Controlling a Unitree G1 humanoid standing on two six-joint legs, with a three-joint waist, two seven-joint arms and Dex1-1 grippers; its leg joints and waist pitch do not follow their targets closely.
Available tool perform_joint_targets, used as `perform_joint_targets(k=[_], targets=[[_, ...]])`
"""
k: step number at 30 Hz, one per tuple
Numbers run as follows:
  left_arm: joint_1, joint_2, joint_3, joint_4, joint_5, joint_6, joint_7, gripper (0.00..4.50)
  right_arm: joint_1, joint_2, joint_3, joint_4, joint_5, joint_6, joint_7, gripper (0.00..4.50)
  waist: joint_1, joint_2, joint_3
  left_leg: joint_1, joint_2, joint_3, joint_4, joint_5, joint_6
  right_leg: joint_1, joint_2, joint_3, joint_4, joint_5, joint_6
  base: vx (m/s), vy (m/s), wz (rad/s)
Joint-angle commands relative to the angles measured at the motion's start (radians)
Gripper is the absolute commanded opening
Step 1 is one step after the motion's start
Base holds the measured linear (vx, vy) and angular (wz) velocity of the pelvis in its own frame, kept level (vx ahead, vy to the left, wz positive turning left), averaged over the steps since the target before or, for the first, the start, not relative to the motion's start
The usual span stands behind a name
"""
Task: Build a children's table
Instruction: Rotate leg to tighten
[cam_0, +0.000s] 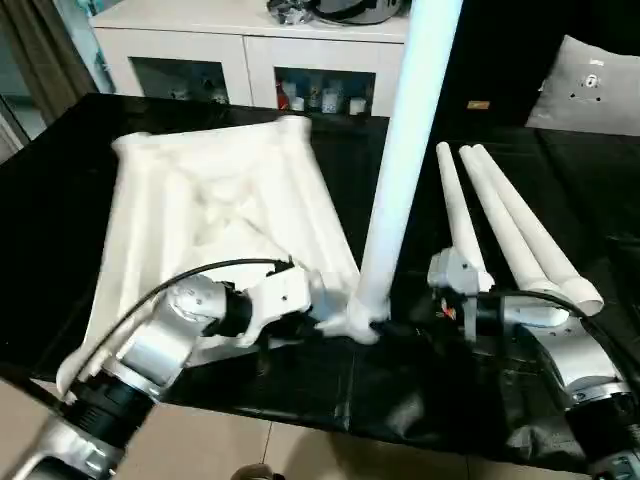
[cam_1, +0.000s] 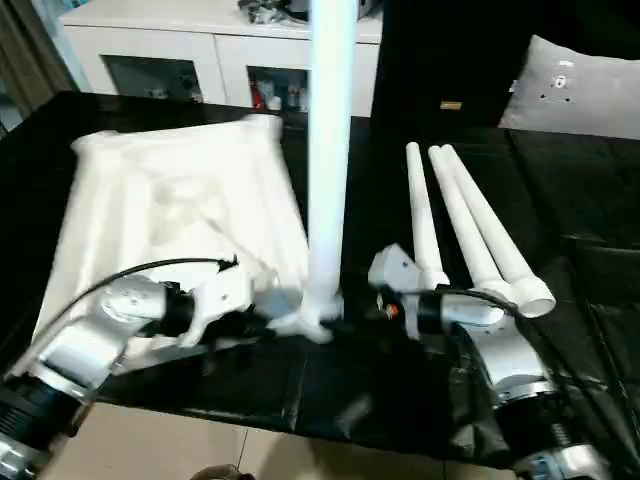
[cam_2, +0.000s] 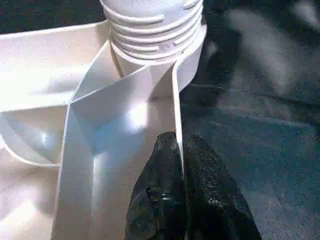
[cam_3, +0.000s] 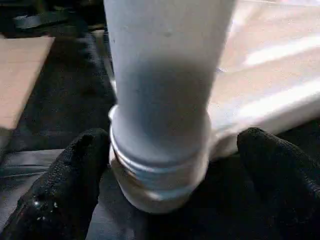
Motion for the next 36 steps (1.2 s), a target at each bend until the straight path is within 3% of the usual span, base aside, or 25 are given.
perform_joint_targets(k=[1,3,9,19,25,28,31,32,34,36], targets=[[-0.016,0.01,-0.046,0.006,0.013,-0.033,-0.051,0.0,-0.02,-0.006,0.01,0.004,0.004,0.005,0.034,4.28,-0.003,-0.003,-0.065,0.007,0.073,-0.021,-0.066,-0.103,0.097,0.056,-0.095,0.056,-0.064,-0.091,-0.239,0.0,0.0,0.0],[-0.02,0.016,-0.049,0.013,0.014,-0.043,-0.063,0.0,-0.028,-0.008,0.016,0.007,0.012,0.011,0.048,4.28,-0.002,-0.005,-0.067,0.007,0.073,-0.02,-0.064,-0.094,0.095,0.056,-0.096,0.056,-0.062,-0.076,-0.243,0.0,0.0,0.0],[-0.026,0.024,-0.055,0.027,0.007,-0.065,-0.095,0.0,-0.039,0.0,0.024,0.022,0.033,0.021,0.085,3.58,-0.001,-0.007,-0.069,0.004,0.072,-0.019,-0.062,-0.081,0.097,0.058,-0.097,0.055,-0.061,-0.073,-0.242,0.0,0.0,0.0],[-0.019,0.021,-0.053,0.028,-0.002,-0.07,-0.102,0.0,-0.026,0.028,0.021,0.024,0.056,0.044,0.09,2.83,0.002,-0.007,-0.071,0.005,0.072,-0.017,-0.06,-0.062,0.099,0.056,-0.095,0.055,-0.057,-0.062,-0.242,0.0,0.0,0.0],[0.005,0.01,-0.03,0.002,-0.025,-0.036,-0.077,0.0,0.006,0.042,0.014,-0.008,0.08,0.077,0.086,2.72,0.002,-0.008,-0.07,0.005,0.072,-0.016,-0.062,-0.076,0.09,0.057,-0.095,0.055,-0.06,-0.091,-0.234,0.0,0.0,0.0],[0.025,-0.031,0.011,-0.025,-0.026,0.037,0.023,0.0,0.028,0.086,0.002,-0.017,0.066,0.104,-0.005,2.72,-0.001,-0.008,-0.068,0.006,0.074,-0.016,-0.065,-0.087,0.078,0.056,-0.097,0.057,-0.062,-0.11,-0.231,0.0,0.0,0.0],[0.035,-0.071,0.045,-0.043,-0.019,0.108,0.121,0.0,0.036,0.135,-0.006,-0.007,0.036,0.119,-0.119,2.72,-0.008,-0.009,-0.061,0.012,0.071,-0.016,-0.071,-0.14,0.047,0.053,-0.097,0.056,-0.078,-0.237,-0.205,0.0,0.0,0.0],[0.036,-0.102,0.068,-0.049,-0.01,0.152,0.187,0.0,0.033,0.171,-0.01,0.013,0.012,0.123,-0.2,2.71,-0.019,-0.011,-0.059,0.006,0.069,-0.018,-0.075,-0.155,0.034,0.056,-0.097,0.054,-0.082,-0.295,-0.184,0.0,0.0,0.0],[0.036,-0.146,0.095,-0.057,-0.007,0.205,0.258,0.0,0.024,0.217,-0.019,0.043,-0.009,0.131,-0.292,2.7,-0.023,-0.015,-0.057,0.006,0.066,-0.019,-0.076,-0.165,0.03,0.055,-0.097,0.053,-0.091,-0.339,-0.164,0.0,0.0,0.0],[0.036,-0.227,0.133,-0.067,0.015,0.282,0.386,0.0,-0.007,0.307,-0.053,0.108,-0.035,0.152,-0.471,2.7,-0.041,-0.014,-0.053,0.004,0.063,-0.02,-0.079,-0.179,0.017,0.053,-0.098,0.051,-0.095,-0.377,-0.16,0.0,0.0,0.0]])
